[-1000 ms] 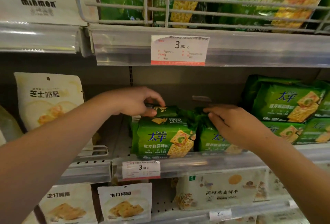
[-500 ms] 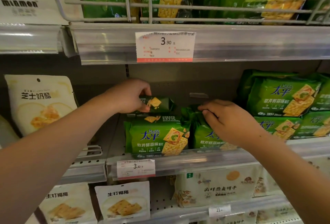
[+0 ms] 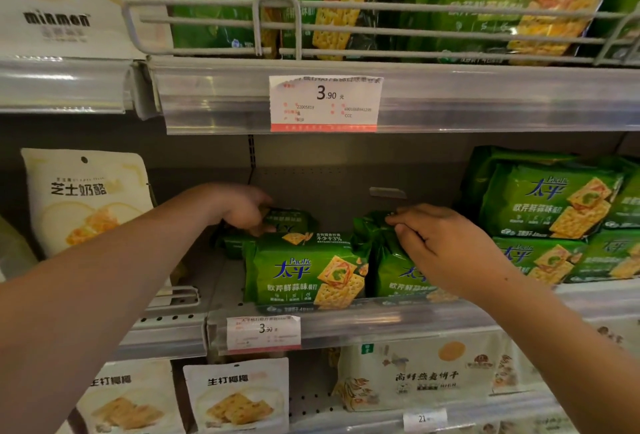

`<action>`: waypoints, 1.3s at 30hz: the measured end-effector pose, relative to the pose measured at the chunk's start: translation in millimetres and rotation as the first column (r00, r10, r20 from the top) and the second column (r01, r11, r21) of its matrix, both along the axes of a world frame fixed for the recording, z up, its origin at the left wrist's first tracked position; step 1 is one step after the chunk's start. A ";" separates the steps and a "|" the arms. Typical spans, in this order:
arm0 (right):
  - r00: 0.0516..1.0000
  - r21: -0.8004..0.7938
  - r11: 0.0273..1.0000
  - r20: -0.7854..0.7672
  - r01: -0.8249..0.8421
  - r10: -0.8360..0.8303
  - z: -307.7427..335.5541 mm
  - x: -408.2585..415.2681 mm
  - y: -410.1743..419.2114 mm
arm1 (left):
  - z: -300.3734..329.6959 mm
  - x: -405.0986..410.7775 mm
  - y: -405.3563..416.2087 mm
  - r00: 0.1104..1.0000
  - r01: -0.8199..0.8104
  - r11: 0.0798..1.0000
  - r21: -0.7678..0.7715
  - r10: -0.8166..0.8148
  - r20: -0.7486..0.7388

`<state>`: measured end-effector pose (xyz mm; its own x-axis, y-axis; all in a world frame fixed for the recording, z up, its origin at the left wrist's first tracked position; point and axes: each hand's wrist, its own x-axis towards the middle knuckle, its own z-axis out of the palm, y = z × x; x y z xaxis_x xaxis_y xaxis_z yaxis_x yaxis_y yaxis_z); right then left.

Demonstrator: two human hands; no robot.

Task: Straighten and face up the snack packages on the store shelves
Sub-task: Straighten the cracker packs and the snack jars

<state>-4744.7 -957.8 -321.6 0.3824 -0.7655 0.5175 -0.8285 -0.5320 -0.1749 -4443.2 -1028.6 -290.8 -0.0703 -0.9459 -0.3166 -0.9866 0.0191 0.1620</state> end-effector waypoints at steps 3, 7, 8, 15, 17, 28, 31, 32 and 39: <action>1.000 -0.007 1.000 0.008 -0.001 0.001 -2.2 -1.8 -0.5 | -4.2 0.2 -1.2 0.992 -0.036 0.998 -0.055 0.028 -0.127; 1.000 -0.017 1.000 0.008 -0.015 0.015 -3.8 -2.8 -1.0 | -7.5 -4.7 -0.2 0.980 0.006 0.973 -0.229 -0.052 -0.195; 1.000 -0.018 1.000 0.011 -0.015 0.015 -4.1 -3.2 -1.6 | -8.3 -6.5 -0.5 0.978 0.041 0.959 -0.279 -0.095 -0.185; 1.000 0.071 0.997 -0.001 -0.004 0.004 4.1 -1.7 1.4 | -4.1 -7.9 11.3 0.858 -0.117 0.919 -0.376 -0.097 -0.504; 0.999 0.146 0.989 -0.052 0.009 -0.002 16.2 0.2 -0.7 | -1.2 -8.2 16.8 0.647 -0.252 0.915 -0.316 -0.083 -0.758; 0.886 0.518 0.807 0.464 -0.282 0.012 43.4 72.6 -44.8 | -6.9 -14.3 46.7 -0.116 -0.193 0.981 0.034 0.011 -0.993; 0.909 0.495 0.818 0.410 -0.293 0.077 46.1 77.6 -51.5 | -9.2 -4.7 51.0 -0.108 -0.206 0.978 0.034 0.012 -0.994; 0.926 0.472 0.837 0.365 -0.278 0.102 48.0 79.3 -53.3 | -8.5 -1.5 51.6 -0.104 -0.252 0.968 0.005 -0.022 -0.994; 0.969 0.480 0.843 0.158 -0.242 0.188 44.8 91.4 -53.6 | -4.0 17.6 57.1 0.510 -0.231 0.876 -0.424 -0.262 -0.819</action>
